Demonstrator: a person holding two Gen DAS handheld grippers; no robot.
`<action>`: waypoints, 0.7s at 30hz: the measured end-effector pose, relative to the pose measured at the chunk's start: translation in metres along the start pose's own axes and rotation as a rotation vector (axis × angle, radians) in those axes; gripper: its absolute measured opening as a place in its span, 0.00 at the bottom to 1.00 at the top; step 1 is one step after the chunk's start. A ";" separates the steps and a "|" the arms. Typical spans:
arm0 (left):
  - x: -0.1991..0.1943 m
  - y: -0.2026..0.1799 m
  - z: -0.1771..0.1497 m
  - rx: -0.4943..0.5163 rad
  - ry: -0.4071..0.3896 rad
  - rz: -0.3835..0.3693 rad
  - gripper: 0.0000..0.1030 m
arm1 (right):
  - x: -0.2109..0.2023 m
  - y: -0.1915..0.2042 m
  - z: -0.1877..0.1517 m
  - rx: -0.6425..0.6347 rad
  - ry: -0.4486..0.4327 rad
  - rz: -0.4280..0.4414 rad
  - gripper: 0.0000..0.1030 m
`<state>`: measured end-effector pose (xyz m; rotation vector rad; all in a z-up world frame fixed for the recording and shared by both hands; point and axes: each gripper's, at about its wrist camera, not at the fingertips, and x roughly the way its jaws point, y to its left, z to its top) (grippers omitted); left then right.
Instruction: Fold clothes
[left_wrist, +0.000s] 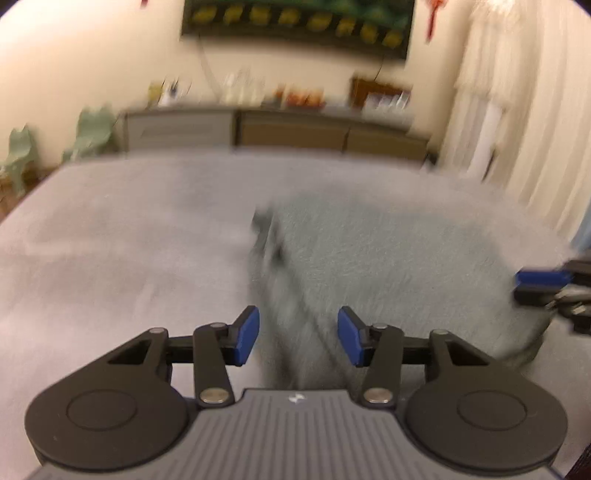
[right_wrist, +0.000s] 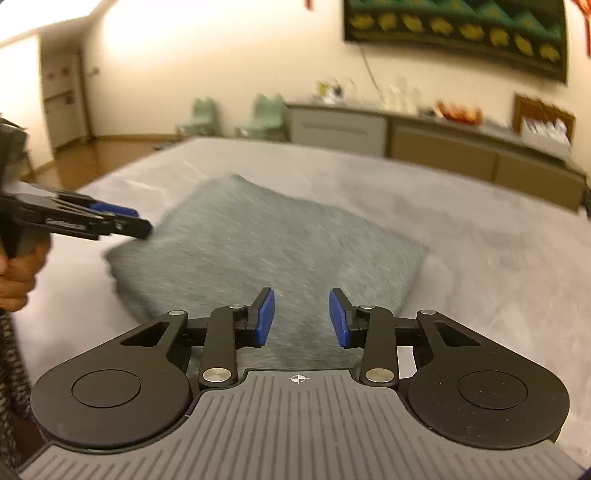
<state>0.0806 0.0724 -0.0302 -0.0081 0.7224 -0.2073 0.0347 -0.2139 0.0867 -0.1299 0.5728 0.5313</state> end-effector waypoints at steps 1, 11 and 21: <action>0.007 -0.002 -0.006 0.006 0.022 0.008 0.50 | 0.000 0.003 -0.005 -0.001 0.013 0.012 0.37; 0.022 -0.007 0.006 -0.089 0.027 -0.008 0.50 | -0.014 0.031 0.010 -0.143 -0.020 0.012 0.66; 0.134 -0.076 0.087 -0.064 0.035 -0.043 0.52 | 0.048 -0.099 0.015 -0.068 0.196 -0.153 0.70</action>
